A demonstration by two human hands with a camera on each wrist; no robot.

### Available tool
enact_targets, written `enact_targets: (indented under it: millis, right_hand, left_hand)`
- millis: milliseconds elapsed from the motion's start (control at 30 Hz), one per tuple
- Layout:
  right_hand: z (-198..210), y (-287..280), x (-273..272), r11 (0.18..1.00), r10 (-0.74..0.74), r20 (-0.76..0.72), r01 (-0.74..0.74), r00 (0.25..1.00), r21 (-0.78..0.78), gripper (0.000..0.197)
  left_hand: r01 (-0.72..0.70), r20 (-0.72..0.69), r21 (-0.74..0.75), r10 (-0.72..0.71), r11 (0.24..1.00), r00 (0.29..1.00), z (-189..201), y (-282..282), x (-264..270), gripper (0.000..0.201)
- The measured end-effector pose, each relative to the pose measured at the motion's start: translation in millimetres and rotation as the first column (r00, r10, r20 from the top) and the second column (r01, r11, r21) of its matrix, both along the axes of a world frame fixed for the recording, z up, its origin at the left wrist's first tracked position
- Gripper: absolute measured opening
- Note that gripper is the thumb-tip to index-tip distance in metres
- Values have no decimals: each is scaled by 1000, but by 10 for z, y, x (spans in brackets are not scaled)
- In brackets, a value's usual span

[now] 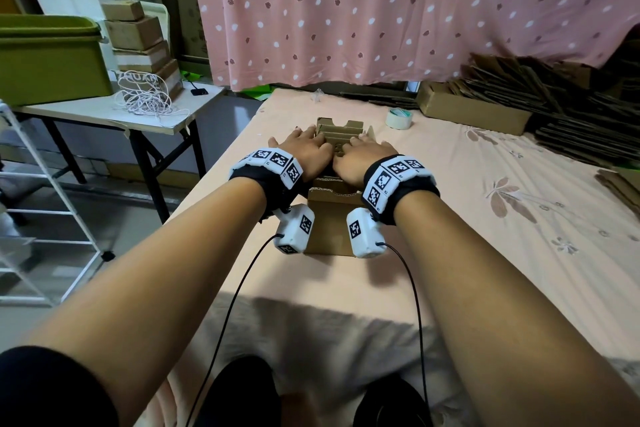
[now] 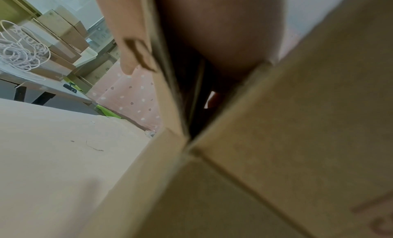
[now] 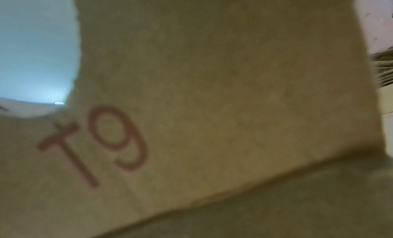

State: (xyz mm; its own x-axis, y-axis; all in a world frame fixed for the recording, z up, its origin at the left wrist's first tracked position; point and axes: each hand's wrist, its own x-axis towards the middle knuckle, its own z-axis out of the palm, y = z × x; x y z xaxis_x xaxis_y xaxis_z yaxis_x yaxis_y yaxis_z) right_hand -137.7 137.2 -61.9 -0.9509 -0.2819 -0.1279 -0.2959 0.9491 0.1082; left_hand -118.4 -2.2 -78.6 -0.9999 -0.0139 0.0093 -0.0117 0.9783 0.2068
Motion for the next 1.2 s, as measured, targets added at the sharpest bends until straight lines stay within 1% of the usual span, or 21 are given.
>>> enact_targets:
  millis: [100, 267, 333, 400, 433, 500, 600, 667, 700, 800, 867, 900, 967, 1033, 1100, 1133, 1167, 1200]
  right_hand:
    - [14, -18, 10, 999, -5, 17, 5, 1000, 32, 71]
    - [32, 0, 45, 1000, -3, 24, 3, 1000, 14, 72]
    - [34, 21, 53, 1000, -2, 25, 3, 1000, -11, 74]
    - [30, 36, 52, 999, -4, 21, 5, 1000, -38, 78]
    - [27, 43, 50, 999, -4, 18, 5, 1000, -50, 80]
    - [16, 66, 39, 997, -4, 11, 4, 1000, -78, 80]
    - [-9, 144, 20, 991, 0, 11, 1, 1000, -136, 78]
    - [-29, 211, 16, 983, 5, 25, 0, 1000, -185, 78]
    - [-41, 239, 14, 978, 9, 32, -2, 999, -208, 77]
    - [-70, 279, 9, 964, 23, 28, -15, 999, -264, 76]
    - [-84, 282, -2, 956, 34, 17, -27, 999, -293, 75]
    - [-94, 286, -8, 951, 34, 16, -28, 999, -308, 74]
    - [-123, 312, -23, 935, 32, 13, -26, 999, -354, 72]
    - [-165, 356, -28, 911, 36, 2, -32, 999, -411, 70]
    - [-205, 399, -18, 871, 39, -6, -37, 999, -490, 66]
    - [-224, 417, -19, 842, 39, -7, -36, 999, -539, 63]
    - [-236, 436, -13, 808, 46, -6, -40, 999, -587, 60]
    - [-247, 456, -6, 768, 52, 3, -39, 999, -639, 56]
  left_hand:
    - [-9, 1, 15, 9, 1000, 1000, 15, 4, -9, 61]
    - [3, -16, 53, -2, 999, 1000, -1, -22, -16, 61]
    - [4, -6, 112, -3, 994, 1000, -29, -59, -1, 67]
    - [16, -17, 214, -12, 977, 1000, -69, -85, 10, 71]
    - [18, -29, 272, -10, 962, 1000, -99, -97, 5, 67]
    - [11, -36, 327, 0, 945, 999, -124, -112, 6, 60]
    - [9, -2, 308, -9, 951, 1000, -84, -117, 18, 69]
    - [9, -8, 315, -7, 949, 1000, -99, -133, 1, 75]
    - [6, -6, 335, -5, 942, 1000, -118, -143, -8, 72]
    - [7, -21, 400, 1, 916, 1000, -129, -155, 32, 42]
    - [30, -40, 443, -14, 896, 999, -130, -162, 34, 26]
    - [39, -62, 473, -10, 880, 998, -143, -165, 33, 20]
    - [48, -73, 518, -13, 854, 997, -142, -173, 83, 15]
    - [57, -65, 547, -25, 835, 998, -163, -194, 74, 17]
    - [66, -68, 569, -33, 820, 997, -145, -175, 112, 34]
    - [77, -82, 597, -35, 799, 996, -149, -169, 128, 42]
    - [67, -85, 649, -15, 757, 996, -151, -166, 153, 44]
    - [57, -94, 711, 15, 701, 995, -151, -149, 184, 42]
